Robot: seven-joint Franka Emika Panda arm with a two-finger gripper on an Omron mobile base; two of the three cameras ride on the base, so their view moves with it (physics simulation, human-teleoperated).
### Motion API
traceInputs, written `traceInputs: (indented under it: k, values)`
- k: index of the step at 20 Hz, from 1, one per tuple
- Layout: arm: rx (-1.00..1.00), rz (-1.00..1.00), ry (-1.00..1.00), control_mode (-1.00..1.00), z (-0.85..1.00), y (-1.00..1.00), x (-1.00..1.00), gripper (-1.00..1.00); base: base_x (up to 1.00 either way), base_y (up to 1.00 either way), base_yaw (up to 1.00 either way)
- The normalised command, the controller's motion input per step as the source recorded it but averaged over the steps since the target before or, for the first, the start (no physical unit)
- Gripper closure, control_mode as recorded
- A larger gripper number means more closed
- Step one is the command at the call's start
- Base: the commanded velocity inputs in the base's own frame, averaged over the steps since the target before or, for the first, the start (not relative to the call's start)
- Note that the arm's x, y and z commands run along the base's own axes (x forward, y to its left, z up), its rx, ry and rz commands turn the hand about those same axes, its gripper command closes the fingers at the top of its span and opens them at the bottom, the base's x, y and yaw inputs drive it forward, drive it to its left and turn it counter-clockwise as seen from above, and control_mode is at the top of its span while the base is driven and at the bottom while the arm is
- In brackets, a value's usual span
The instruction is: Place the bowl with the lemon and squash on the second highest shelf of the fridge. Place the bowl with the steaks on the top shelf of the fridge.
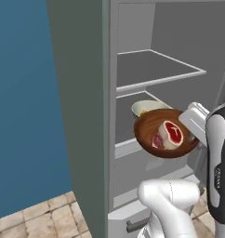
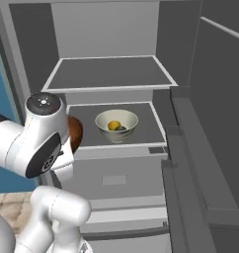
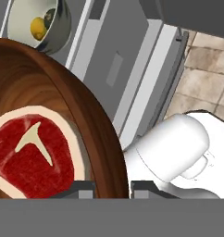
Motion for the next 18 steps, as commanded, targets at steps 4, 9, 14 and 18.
traceInputs:
  k: [4,9,14,18]
  values:
    - [0.00,-0.28,-0.02,-1.00,0.55,-0.09,-0.19,1.00,0.00,0.00,0.00]
    - [0.00,-0.29,-0.19,-1.00,0.85,-0.04,-0.04,1.00,0.00,0.00,0.00]
    - [0.00,-0.15,-0.26,-1.00,0.77,-0.21,0.15,1.00,0.00,0.00,0.00]
    - [0.01,-0.05,-0.28,-1.00,0.38,-0.28,0.38,1.00,0.00,0.00,0.00]
